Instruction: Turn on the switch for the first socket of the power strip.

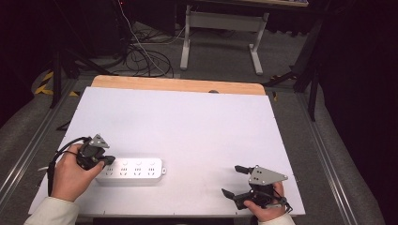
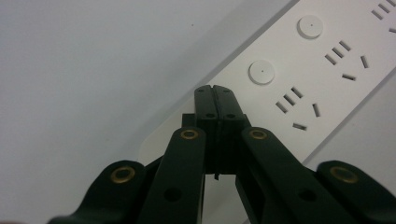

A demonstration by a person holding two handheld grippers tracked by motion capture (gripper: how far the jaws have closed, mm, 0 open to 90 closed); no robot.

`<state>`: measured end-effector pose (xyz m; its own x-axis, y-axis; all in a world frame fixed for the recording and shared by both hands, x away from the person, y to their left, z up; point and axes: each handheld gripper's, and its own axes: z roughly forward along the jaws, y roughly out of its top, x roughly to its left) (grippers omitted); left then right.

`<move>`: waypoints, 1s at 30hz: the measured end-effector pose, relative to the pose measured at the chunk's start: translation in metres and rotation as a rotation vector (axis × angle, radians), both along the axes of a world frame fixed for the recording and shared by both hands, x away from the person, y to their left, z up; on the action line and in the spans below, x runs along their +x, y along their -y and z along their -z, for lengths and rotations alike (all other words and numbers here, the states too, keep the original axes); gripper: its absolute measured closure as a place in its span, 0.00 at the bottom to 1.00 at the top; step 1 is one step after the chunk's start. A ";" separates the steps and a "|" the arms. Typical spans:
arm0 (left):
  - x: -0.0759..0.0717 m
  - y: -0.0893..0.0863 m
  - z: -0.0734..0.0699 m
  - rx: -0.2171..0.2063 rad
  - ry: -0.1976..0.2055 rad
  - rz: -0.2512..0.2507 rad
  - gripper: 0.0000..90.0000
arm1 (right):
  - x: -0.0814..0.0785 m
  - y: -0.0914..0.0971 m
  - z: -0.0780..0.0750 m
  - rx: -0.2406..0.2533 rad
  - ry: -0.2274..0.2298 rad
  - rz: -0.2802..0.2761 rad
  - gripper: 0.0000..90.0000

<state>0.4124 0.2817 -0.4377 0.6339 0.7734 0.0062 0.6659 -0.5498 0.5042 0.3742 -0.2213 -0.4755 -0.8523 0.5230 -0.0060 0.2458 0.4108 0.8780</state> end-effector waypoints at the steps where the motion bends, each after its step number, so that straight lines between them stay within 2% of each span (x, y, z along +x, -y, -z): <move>1: 0.000 -0.001 0.000 -0.002 -0.001 0.000 1.00 | 0.000 0.000 0.000 0.000 0.000 0.000 0.11; 12: 0.001 -0.003 0.001 -0.013 -0.006 0.001 1.00 | 0.000 0.000 0.000 0.000 -0.001 -0.002 0.11; 19: 0.000 0.001 0.002 0.009 0.003 -0.012 1.00 | 0.000 0.000 0.000 -0.001 -0.001 -0.002 0.11; 28: -0.001 0.002 0.004 0.002 0.010 -0.020 1.00 | 0.000 -0.001 0.000 -0.001 -0.001 -0.004 0.11; 30: -0.001 0.003 0.003 0.020 0.014 -0.015 1.00 | 0.000 -0.001 0.000 -0.001 -0.001 -0.006 0.10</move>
<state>0.4112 0.2790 -0.4409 0.6220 0.7824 0.0311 0.6670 -0.5501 0.5025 0.3738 -0.2205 -0.4756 -0.8553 0.5182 -0.0052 0.2448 0.4128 0.8773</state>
